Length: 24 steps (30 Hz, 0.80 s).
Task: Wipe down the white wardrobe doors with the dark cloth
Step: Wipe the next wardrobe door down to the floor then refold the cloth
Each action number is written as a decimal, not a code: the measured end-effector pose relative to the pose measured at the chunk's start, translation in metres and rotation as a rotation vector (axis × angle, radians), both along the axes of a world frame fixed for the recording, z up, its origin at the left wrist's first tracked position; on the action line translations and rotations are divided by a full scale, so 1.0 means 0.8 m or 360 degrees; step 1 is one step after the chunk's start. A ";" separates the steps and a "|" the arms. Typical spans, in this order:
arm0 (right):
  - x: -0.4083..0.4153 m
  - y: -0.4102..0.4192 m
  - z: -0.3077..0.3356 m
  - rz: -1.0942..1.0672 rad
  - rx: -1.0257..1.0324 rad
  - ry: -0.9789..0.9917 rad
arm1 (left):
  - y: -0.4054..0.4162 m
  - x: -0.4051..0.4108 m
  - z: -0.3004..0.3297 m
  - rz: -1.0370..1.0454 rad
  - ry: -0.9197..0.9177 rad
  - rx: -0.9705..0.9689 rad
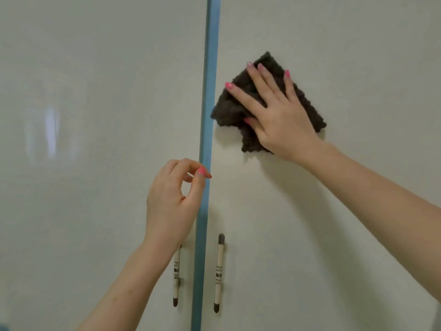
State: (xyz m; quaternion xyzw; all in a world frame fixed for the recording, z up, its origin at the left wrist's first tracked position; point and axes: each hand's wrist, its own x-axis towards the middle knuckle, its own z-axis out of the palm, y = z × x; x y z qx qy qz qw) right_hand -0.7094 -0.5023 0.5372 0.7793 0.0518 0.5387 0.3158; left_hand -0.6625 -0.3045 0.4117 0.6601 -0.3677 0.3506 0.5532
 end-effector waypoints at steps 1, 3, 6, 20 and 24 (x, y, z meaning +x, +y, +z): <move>0.002 0.006 0.012 -0.0011 0.0080 -0.0040 | -0.002 -0.002 0.001 -0.0010 0.0003 -0.0005; 0.012 0.014 0.005 -0.0032 0.0081 -0.0118 | -0.008 -0.006 0.002 -0.0034 0.0002 -0.0033; 0.018 0.012 -0.068 0.0056 -0.0117 -0.0134 | -0.018 -0.012 -0.001 -0.0067 0.0006 -0.0065; -0.067 -0.076 -0.319 -0.0018 -0.0587 0.0588 | -0.054 -0.052 -0.048 -0.0182 0.0182 0.0005; -0.068 -0.077 -0.208 0.0053 -0.0037 0.0011 | -0.064 -0.058 -0.046 -0.0200 0.0141 -0.0015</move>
